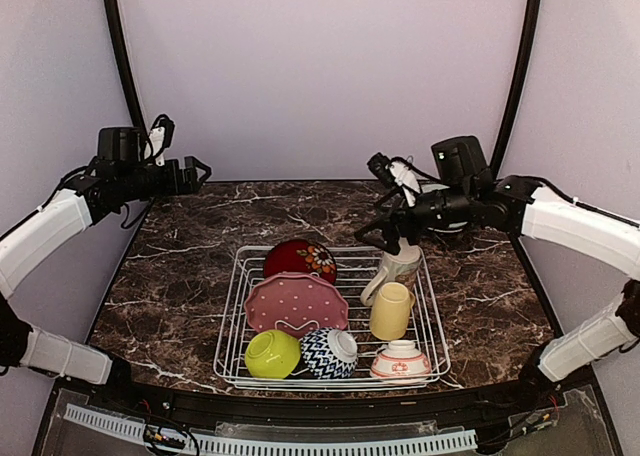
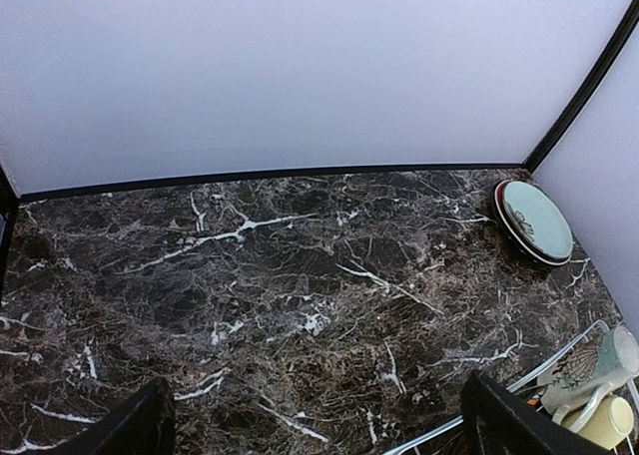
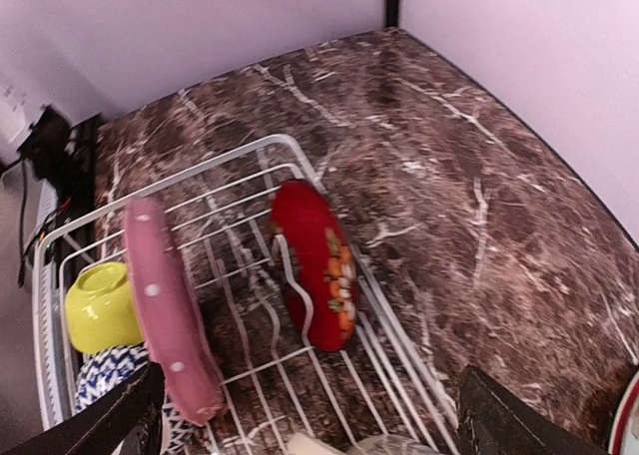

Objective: Unload the mixed dishes from the dish rack
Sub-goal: Grab the plate from the dish rack.

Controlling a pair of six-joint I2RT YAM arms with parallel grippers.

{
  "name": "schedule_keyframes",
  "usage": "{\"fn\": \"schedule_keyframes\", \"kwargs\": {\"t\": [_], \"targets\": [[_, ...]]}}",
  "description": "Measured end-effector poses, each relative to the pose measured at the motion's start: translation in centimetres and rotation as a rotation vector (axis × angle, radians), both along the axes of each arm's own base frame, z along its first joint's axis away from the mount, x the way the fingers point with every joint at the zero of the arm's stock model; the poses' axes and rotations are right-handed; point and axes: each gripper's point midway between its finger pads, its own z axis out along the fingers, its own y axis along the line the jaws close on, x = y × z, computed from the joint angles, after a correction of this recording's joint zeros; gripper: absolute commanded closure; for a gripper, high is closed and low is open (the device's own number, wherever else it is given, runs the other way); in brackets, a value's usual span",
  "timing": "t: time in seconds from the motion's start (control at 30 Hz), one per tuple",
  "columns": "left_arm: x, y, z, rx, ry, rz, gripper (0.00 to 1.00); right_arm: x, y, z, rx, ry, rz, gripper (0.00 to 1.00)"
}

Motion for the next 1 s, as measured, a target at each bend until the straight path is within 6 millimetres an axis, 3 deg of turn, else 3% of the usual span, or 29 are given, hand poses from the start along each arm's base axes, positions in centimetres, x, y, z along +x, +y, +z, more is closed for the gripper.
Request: {"fn": "schedule_keyframes", "kwargs": {"t": [0.1, 0.2, 0.47, 0.7, 1.0], "targets": [[-0.4, 0.4, 0.7, 0.019, -0.024, 0.012, 0.01, -3.7, 3.4, -0.8, -0.048, -0.007, 0.156, 0.02], [-0.8, 0.7, 1.5, 0.024, -0.051, 0.015, 0.01, -5.5, 5.5, -1.9, -0.101, -0.002, 0.247, 0.04], [-0.9, 0.6, 1.7, 0.022, -0.053, 0.011, 0.01, -7.2, 9.1, -6.0, -0.279, -0.016, 0.343, 0.21], [-0.8, 0.5, 1.4, 0.023, -0.046, 0.007, 0.01, -8.5, 9.9, -8.5, -0.359, -0.018, 0.39, 0.43], [-0.6, 0.4, 0.9, 0.022, -0.031, 0.0, 0.01, -8.8, 10.4, -9.8, -0.402, -0.004, 0.413, 0.61]]}}
